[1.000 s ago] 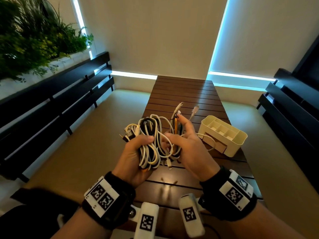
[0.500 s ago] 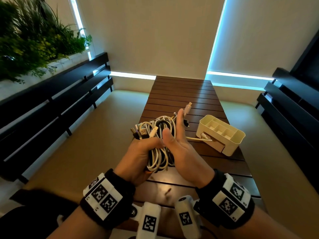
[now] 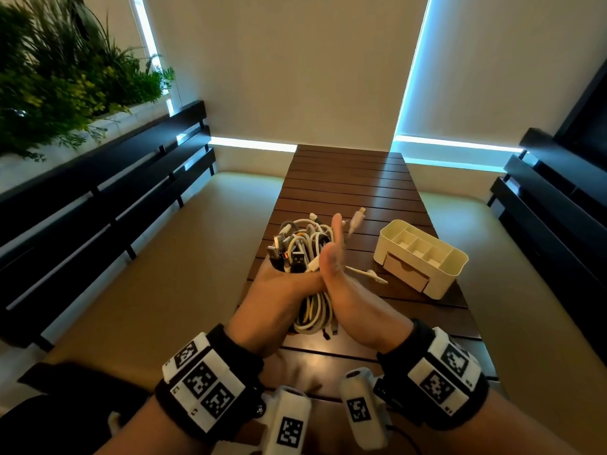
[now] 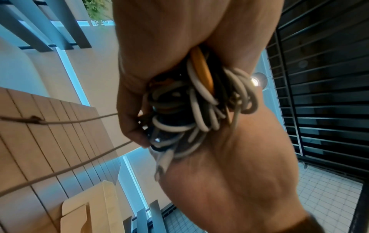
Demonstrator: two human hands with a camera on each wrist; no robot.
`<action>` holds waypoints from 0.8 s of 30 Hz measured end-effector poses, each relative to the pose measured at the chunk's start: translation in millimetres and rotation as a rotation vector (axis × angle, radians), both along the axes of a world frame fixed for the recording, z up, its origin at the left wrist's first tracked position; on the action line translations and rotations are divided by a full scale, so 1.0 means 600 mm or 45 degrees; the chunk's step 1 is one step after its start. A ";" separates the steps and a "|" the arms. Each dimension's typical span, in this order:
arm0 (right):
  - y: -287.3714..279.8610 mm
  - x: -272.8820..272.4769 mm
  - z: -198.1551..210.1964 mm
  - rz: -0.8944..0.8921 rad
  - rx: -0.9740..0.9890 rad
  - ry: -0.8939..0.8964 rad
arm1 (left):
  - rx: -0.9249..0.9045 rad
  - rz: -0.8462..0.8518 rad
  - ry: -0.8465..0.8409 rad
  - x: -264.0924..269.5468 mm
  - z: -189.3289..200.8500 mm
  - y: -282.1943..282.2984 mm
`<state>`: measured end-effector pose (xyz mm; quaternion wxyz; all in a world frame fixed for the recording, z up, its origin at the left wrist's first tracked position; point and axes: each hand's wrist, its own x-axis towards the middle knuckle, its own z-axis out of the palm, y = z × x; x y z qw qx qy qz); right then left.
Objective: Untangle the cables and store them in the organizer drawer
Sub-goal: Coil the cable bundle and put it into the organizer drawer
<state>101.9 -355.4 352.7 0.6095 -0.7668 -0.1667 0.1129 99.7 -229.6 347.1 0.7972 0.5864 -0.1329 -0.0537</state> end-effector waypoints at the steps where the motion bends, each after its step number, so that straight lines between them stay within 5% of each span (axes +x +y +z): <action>1: -0.001 -0.001 0.006 -0.001 -0.051 0.035 | 0.016 -0.005 -0.007 0.004 0.000 0.003; 7: -0.011 0.014 0.021 0.074 -0.406 0.041 | -0.022 0.024 0.122 0.021 -0.014 0.016; 15: -0.026 0.036 -0.015 -0.327 -0.035 -0.182 | -0.268 0.091 0.487 0.039 -0.032 0.032; 24: 0.004 0.029 -0.042 -0.558 0.247 -0.257 | -0.399 0.122 0.549 0.038 -0.023 0.039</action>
